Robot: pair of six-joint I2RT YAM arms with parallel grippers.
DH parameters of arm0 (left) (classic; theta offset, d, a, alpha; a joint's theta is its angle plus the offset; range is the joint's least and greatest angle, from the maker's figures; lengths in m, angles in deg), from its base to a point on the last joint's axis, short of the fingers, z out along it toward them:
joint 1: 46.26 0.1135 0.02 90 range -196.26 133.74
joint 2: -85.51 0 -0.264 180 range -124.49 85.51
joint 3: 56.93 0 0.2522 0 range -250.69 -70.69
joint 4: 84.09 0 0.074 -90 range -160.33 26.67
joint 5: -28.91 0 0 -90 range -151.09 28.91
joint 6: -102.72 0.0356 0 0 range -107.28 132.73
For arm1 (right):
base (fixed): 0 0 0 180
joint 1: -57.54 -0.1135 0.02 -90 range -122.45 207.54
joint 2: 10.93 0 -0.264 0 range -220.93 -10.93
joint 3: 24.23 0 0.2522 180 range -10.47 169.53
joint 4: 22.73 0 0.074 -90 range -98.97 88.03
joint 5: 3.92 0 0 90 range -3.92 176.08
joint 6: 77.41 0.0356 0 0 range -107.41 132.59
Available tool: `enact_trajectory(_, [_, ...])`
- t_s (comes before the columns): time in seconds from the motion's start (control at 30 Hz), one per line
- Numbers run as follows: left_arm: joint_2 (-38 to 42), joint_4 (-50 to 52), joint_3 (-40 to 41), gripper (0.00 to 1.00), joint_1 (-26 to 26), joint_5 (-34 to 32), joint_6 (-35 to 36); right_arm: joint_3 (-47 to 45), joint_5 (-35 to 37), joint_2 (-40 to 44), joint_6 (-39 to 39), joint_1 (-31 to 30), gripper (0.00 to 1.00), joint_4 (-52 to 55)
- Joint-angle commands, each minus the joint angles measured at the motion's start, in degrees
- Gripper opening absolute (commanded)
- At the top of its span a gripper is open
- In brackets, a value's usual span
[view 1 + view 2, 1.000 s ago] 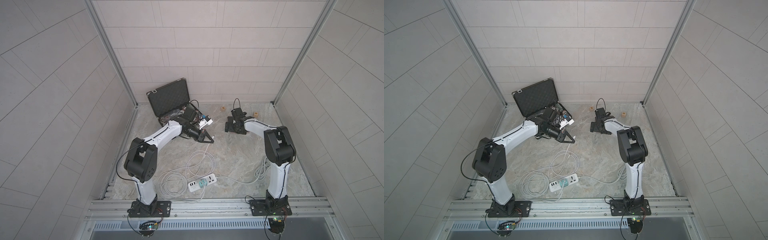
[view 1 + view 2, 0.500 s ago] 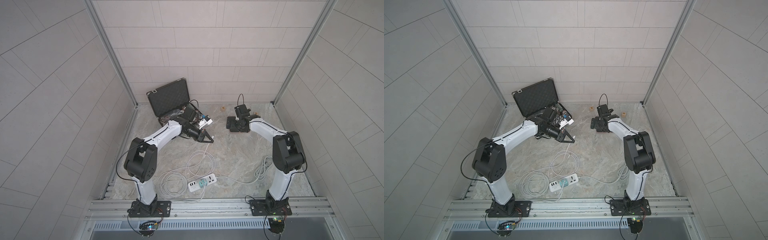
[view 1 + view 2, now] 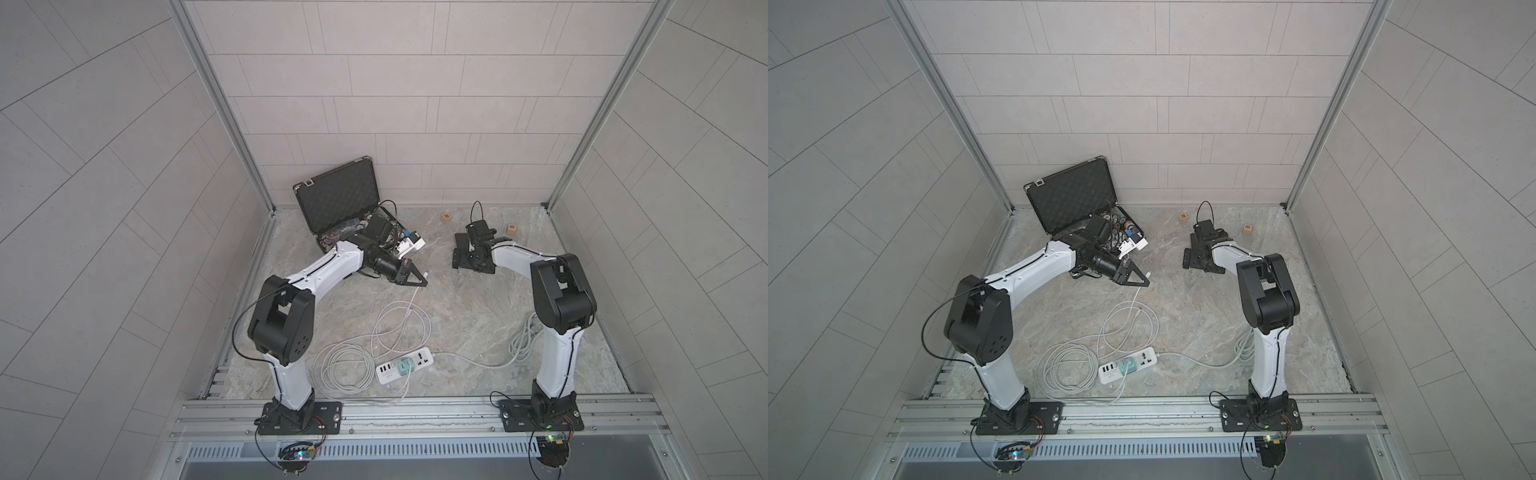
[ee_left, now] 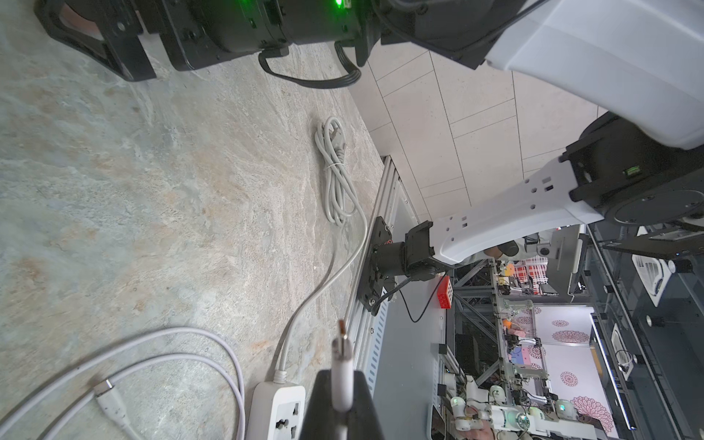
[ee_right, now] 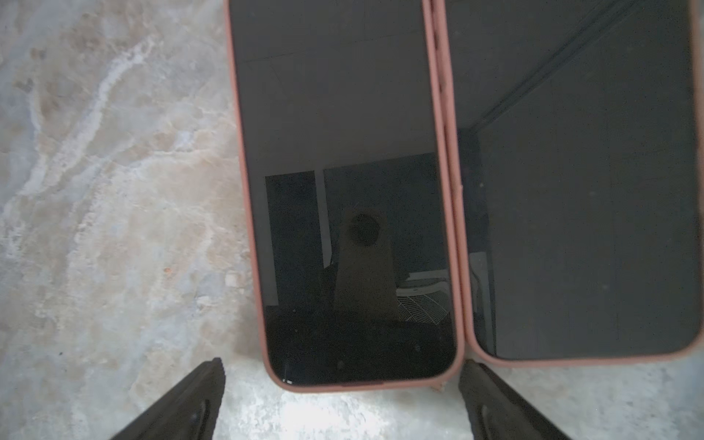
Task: Plug the charging cable into the phone
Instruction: Pick up the phone at the center of the board.
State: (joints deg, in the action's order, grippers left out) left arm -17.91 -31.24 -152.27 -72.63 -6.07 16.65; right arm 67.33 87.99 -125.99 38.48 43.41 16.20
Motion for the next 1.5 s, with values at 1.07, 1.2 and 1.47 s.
enact_trajectory(1.07, [2.7,2.8,1.4,0.0,4.6,1.1,3.0,19.5,10.5,-14.6,-0.5,-2.5,1.0,6.2])
enact_trajectory(1.2, [2.8,2.7,1.6,0.0,5.1,1.1,3.0,23.3,12.0,-17.3,2.1,-3.4,1.0,7.9])
enact_trajectory(1.47, [3.2,2.3,1.6,0.0,5.1,1.3,2.8,27.9,19.4,-19.5,6.7,-4.0,0.89,13.7])
